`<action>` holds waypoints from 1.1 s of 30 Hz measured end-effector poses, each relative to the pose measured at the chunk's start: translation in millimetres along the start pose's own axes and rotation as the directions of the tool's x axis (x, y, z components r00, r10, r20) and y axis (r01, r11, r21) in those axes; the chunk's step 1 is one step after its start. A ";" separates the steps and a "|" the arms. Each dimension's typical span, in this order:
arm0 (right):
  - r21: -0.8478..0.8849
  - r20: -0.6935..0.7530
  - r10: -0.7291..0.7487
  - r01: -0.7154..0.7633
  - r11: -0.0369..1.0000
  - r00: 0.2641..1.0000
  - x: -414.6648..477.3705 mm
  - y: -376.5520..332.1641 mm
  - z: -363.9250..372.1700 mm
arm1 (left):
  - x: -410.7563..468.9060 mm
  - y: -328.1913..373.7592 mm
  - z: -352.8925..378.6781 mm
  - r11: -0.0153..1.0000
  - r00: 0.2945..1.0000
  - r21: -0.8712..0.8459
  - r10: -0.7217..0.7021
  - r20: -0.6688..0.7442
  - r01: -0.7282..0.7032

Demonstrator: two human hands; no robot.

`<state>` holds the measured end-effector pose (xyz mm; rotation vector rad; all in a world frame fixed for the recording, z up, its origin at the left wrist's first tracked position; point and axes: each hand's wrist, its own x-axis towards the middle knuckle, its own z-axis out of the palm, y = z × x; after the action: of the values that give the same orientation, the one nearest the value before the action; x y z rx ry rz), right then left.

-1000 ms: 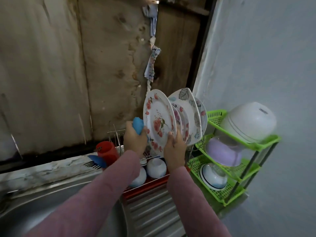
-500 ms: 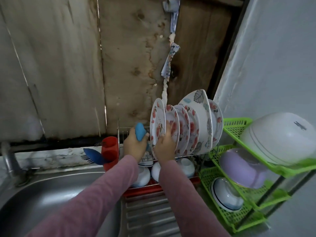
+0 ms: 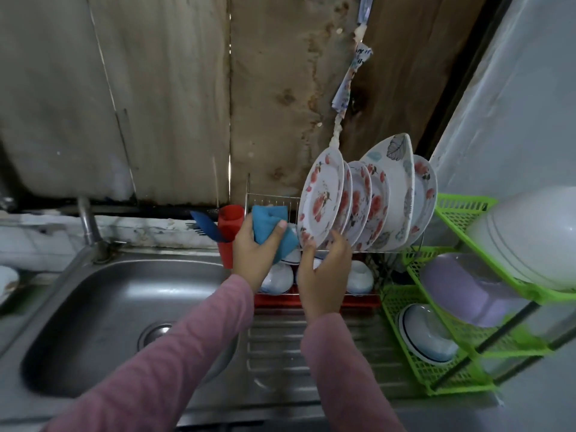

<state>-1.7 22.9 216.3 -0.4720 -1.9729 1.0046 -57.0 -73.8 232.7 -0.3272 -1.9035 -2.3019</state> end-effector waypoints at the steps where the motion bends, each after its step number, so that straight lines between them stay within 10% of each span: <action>1: 0.023 0.032 0.013 -0.014 1.000 0.999 -8.1 0.8 -1.3 | -8.3 -0.9 -6.0 1.000 1.000 -0.008 -0.019 -0.006 0.019; 9: 0.069 0.440 -0.047 0.019 0.997 0.897 -97.3 21.5 13.4 | -87.2 -25.2 -87.5 0.981 0.970 -0.020 -0.193 -0.148 0.192; 15: 0.011 0.757 -0.003 -0.008 1.000 0.654 -173.8 2.7 57.0 | -126.9 -56.5 -194.9 0.940 0.920 0.091 -0.296 -0.256 0.328; 33: -0.018 0.921 0.088 -0.185 0.983 0.380 -424.9 -179.7 254.0 | -174.1 -17.3 -567.1 0.888 0.735 0.048 -0.348 -0.582 0.458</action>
<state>38.4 -477.8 58.3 0.0631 -2.8866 1.7100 62.0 -632.5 71.6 0.7911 -1.9646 -2.0650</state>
